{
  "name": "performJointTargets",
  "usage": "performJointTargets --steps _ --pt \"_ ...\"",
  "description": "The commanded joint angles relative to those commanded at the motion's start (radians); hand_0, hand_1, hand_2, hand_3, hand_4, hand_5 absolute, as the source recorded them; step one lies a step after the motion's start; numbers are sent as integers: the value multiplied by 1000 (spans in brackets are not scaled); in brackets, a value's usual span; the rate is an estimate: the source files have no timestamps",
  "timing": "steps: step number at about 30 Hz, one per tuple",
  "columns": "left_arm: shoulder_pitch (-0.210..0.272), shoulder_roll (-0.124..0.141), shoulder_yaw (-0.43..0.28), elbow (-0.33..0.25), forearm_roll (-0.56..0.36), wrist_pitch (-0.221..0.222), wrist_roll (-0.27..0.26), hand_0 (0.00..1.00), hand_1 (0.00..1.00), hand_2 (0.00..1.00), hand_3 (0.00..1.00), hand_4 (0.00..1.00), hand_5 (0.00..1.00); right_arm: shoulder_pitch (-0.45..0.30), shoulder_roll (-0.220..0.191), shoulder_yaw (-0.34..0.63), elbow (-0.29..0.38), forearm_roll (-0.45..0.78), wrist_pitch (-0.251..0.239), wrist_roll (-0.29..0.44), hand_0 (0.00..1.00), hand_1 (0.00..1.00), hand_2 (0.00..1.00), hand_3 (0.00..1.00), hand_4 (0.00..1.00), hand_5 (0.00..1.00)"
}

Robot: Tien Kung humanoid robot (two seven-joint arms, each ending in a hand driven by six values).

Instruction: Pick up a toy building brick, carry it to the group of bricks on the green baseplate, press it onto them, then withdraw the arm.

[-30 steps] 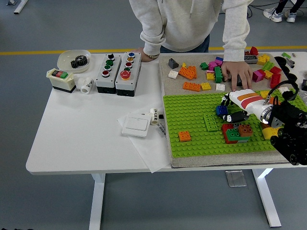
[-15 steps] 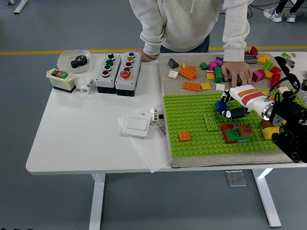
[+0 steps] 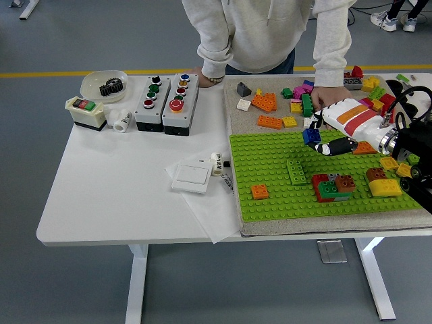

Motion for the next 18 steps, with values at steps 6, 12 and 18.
performJointTargets --steps 6,12,18 --pt "5 2 -6 2 8 0 0 772 743 737 599 675 591 -2 -78 -32 153 -83 65 -55 518 537 566 515 698 455" --pt "10 3 -11 2 14 -1 0 771 743 737 599 675 591 -2 -122 -53 260 -151 135 -113 518 538 566 517 699 454" --pt "11 4 -9 3 12 -1 0 770 743 737 600 675 591 -4 -143 -54 318 -183 215 -165 517 536 567 519 701 455"
